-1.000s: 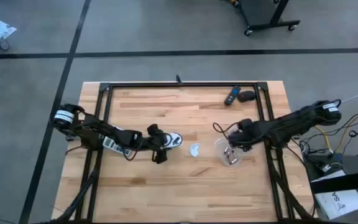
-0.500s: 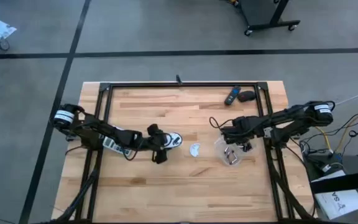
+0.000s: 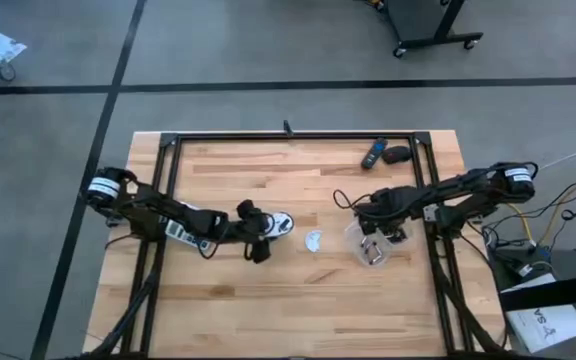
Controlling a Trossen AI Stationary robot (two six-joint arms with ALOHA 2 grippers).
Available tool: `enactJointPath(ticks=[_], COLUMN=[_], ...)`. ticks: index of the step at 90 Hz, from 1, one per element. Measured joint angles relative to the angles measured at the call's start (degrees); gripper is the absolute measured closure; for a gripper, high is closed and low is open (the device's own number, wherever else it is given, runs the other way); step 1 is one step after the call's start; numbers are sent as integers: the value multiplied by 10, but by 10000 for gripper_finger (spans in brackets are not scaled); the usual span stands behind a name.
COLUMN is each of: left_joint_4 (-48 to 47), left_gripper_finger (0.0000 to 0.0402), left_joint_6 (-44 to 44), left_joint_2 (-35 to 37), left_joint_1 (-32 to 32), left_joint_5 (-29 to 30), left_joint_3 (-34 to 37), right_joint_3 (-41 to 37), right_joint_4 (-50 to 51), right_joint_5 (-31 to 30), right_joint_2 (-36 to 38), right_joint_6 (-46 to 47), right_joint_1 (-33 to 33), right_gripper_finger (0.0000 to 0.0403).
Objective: Insert battery
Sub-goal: Insert the brown battery into the black/white mouse battery compartment
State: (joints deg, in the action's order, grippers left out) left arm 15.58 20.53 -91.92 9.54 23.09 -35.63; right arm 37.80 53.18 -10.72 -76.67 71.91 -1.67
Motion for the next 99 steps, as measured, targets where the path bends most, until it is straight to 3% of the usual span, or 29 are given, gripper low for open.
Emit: enactJointPath(ticks=[23, 36, 56, 70, 89, 99], left_joint_4=[26, 52, 85, 111, 201, 234], left_gripper_finger=[134, 138, 140, 134, 143, 133], left_joint_6=[-3, -1, -5, 6, -36, -61], left_joint_2=[0, 0, 0, 0, 0, 0], left_joint_1=[0, 0, -1, -2, -2, -4], left_joint_5=[9, 34, 37, 80, 103, 109], left_joint_3=[2, 2, 2, 2, 2, 1], right_joint_3=[35, 38, 37, 39, 48, 73], right_joint_4=[-10, -131, -422, -596, -766, -780], right_joint_5=[-118, -167, -156, -118, -85, -73], right_joint_2=[80, 98, 85, 60, -12, -44], right_joint_6=[-12, -75, -273, -385, -464, -486], right_joint_1=[14, 19, 26, 26, 26, 26], right_gripper_finger=[373, 373, 373, 373, 373, 373])
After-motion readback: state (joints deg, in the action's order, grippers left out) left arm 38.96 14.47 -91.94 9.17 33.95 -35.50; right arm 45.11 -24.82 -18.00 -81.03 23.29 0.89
